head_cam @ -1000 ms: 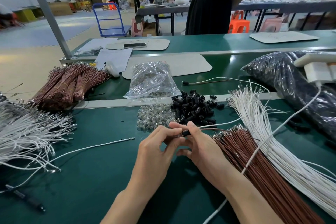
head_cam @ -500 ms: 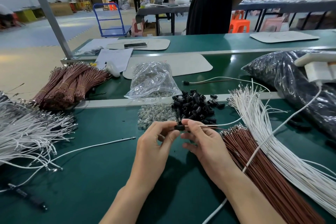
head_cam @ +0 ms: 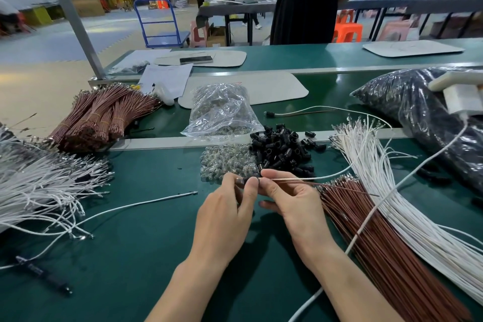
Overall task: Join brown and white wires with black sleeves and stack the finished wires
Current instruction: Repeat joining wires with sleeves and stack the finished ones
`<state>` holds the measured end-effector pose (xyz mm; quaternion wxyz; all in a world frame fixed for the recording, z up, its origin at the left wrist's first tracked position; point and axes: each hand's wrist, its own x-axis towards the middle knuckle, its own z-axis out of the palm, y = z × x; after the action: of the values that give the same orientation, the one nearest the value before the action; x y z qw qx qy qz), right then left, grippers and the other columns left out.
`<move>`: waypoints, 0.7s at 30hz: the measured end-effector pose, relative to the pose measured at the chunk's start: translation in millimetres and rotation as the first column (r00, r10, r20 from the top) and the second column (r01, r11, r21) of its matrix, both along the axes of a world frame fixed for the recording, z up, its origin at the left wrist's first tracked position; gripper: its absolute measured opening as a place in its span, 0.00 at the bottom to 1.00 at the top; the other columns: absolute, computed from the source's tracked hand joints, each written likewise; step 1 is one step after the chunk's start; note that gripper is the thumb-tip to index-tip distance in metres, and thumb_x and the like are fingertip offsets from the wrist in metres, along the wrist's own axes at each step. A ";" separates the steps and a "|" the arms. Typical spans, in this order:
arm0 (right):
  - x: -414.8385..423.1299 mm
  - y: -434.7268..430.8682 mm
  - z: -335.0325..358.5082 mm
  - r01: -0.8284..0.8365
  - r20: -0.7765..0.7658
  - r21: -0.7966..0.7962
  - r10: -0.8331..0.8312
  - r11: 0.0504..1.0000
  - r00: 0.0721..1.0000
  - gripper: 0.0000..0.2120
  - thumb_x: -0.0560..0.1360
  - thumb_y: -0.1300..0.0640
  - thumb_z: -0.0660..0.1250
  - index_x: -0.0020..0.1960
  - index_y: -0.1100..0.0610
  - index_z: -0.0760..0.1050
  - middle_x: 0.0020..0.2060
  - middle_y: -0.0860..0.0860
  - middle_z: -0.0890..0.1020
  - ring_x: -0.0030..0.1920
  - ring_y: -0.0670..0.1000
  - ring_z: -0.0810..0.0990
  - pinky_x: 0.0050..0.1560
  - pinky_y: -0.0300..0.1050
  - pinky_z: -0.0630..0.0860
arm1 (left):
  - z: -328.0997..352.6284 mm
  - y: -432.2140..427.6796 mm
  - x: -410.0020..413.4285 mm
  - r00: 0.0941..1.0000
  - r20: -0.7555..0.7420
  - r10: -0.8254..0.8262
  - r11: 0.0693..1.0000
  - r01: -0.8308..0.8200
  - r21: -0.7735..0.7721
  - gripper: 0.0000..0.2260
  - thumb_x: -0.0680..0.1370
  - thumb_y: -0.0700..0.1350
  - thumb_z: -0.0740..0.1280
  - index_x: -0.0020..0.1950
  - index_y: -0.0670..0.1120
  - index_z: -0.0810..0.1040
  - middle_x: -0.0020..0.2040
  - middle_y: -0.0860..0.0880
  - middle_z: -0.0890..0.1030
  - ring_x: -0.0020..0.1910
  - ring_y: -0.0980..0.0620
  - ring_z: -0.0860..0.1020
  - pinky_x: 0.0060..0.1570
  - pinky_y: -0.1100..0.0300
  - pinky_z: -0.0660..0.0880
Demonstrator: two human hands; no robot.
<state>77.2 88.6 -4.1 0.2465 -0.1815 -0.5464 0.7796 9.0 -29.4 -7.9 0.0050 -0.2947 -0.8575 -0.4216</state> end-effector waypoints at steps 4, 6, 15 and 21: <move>1.5 1.2 -3.0 0.000 -0.012 0.024 0.000 1.000 1.000 0.06 0.76 0.59 0.72 0.53 0.56 0.80 0.44 0.54 0.88 0.48 0.51 0.87 0.42 0.39 0.81 | -0.4 0.3 1.0 1.000 -0.018 0.021 0.998 -0.022 -0.054 0.23 0.75 0.73 0.47 0.44 0.55 0.64 0.32 0.54 0.78 0.36 0.51 0.77 0.41 0.50 0.75; 2.6 1.7 -4.0 -0.027 -0.015 0.023 0.028 0.999 1.000 0.05 0.77 0.58 0.71 0.53 0.56 0.80 0.45 0.54 0.88 0.49 0.52 0.87 0.42 0.40 0.81 | -1.2 0.3 0.8 0.999 -0.019 0.042 0.998 -0.043 -0.049 0.24 0.75 0.74 0.47 0.43 0.55 0.63 0.32 0.55 0.77 0.36 0.52 0.76 0.38 0.51 0.72; 2.2 3.4 -5.7 -0.052 -0.016 -0.002 0.052 0.999 0.999 0.05 0.79 0.60 0.68 0.54 0.59 0.80 0.47 0.54 0.88 0.50 0.53 0.87 0.42 0.38 0.81 | -5.9 1.4 0.7 0.997 -0.052 0.061 0.996 -0.064 -0.055 0.20 0.79 0.67 0.50 0.40 0.53 0.61 0.30 0.54 0.75 0.32 0.52 0.74 0.34 0.51 0.70; 0.5 4.6 -6.9 -0.088 -0.012 -0.023 0.087 0.996 0.996 0.05 0.81 0.60 0.65 0.54 0.59 0.77 0.48 0.55 0.88 0.50 0.53 0.87 0.43 0.37 0.81 | -5.8 2.4 1.8 0.994 -0.092 0.051 0.991 -0.061 -0.116 0.21 0.79 0.66 0.46 0.40 0.51 0.61 0.32 0.51 0.74 0.36 0.46 0.74 0.37 0.49 0.70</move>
<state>77.7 93.2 -11.0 0.2130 -0.1560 -0.5431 0.7971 10.8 -26.9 -13.7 0.0375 -0.2886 -0.8879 -0.3562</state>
